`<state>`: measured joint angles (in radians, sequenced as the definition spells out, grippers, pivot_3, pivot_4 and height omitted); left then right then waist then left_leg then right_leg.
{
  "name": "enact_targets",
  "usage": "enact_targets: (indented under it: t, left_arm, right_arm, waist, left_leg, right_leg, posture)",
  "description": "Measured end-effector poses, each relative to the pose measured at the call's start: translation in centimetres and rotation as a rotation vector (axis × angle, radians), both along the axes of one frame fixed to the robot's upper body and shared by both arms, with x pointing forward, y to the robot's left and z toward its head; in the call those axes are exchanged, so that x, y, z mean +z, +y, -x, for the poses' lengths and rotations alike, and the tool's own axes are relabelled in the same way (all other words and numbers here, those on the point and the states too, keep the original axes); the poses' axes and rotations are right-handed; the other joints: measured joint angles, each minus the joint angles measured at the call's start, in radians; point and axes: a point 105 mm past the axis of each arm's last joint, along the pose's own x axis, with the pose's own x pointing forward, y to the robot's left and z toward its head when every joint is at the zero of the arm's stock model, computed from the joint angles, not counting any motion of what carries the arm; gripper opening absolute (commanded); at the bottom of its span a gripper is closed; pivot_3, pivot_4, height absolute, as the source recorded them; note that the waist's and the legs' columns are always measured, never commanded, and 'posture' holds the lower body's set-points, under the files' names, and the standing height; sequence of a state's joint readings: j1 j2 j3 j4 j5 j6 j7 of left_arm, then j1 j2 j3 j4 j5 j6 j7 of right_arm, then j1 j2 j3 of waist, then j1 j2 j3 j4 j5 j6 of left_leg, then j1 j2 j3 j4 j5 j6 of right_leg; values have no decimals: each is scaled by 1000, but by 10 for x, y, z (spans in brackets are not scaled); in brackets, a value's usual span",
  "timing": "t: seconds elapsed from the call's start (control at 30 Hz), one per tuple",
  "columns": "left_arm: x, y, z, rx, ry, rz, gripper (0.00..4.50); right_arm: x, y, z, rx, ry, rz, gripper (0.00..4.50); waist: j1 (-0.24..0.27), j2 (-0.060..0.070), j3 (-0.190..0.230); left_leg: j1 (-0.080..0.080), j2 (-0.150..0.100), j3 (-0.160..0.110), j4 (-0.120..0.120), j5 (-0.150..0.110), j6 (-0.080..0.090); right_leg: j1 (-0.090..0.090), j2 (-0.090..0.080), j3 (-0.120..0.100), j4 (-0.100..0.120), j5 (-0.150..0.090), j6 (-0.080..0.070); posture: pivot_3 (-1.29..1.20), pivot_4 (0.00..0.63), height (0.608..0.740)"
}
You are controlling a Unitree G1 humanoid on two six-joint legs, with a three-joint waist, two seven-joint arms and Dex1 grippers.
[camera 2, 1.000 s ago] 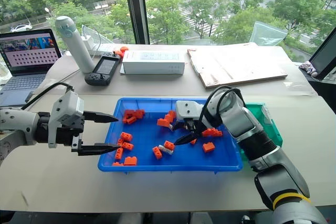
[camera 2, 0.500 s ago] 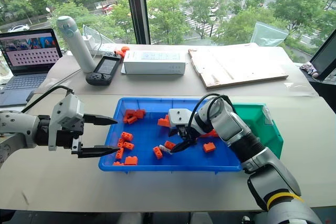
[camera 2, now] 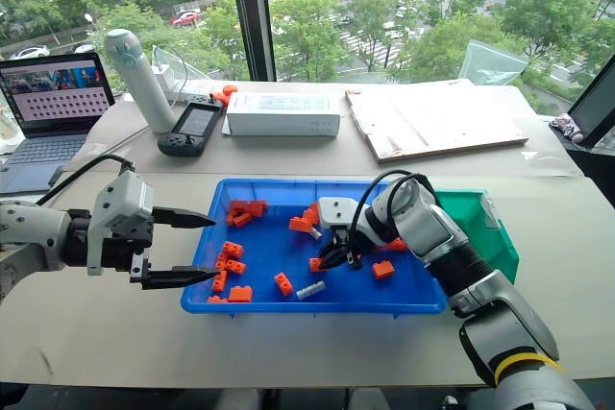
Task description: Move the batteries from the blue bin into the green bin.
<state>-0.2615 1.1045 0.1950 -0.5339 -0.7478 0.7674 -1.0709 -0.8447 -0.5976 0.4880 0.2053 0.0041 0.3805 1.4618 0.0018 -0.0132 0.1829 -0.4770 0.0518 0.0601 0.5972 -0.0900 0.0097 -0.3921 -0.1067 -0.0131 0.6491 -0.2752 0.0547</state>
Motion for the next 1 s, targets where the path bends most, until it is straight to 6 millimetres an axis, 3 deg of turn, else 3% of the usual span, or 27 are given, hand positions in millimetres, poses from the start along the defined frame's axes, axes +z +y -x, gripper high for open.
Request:
enact_targets:
  t: [0.13, 0.27, 0.33, 0.53, 0.73, 1.0]
  left_arm:
    - [0, 0, 0, 0, 0, 0, 4500]
    - [1, -1, -1, -4, -7, 0, 4500]
    - [2, -2, -1, -9, -9, -1, 4500]
    - [3, -4, -1, -18, -13, 0, 4500]
    - [3, -4, -1, -19, -12, 1, 4500]
    - [-6, -4, 6, -15, 44, 8, 4500]
  right_arm:
    - [6, -19, -6, -56, -21, 14, 431]
    - [19, -47, -26, -165, -98, 45, 431]
    - [26, -53, -34, -196, -144, 46, 1438]
    - [35, -53, -34, -167, -176, 29, 3347]
    - [41, -33, 5, 43, -96, -15, 3347]
    - [23, -14, 28, 193, -42, 17, 3347]
  waist:
    - [1, 0, 0]
    - [-1, 0, 0]
    - [-2, 0, 0]
    - [-4, 0, 0]
    - [-1, 0, 0]
    - [-4, 0, 0]
  left_leg:
    - [0, 0, 0, 0, 0, 0]
    - [0, 0, 0, 0, 0, 0]
    - [0, 0, 0, 0, 0, 0]
    - [0, 0, 0, -1, 0, 1]
    - [0, 0, 0, 0, 0, 0]
    - [0, 0, 0, 0, 0, 0]
  right_leg:
    - [0, 0, 0, 0, 0, 0]
    - [-1, 0, 0, 0, 0, 0]
    - [1, 0, 0, 0, 0, 0]
    - [2, 0, 1, 0, 0, 0]
    - [3, 0, 0, 0, 0, 0]
    - [1, 0, 1, 0, 0, 0]
  posture:
    - [0, 150, 740]
    - [0, 150, 740]
    - [0, 150, 740]
    - [0, 150, 740]
    - [0, 150, 740]
    - [0, 150, 740]
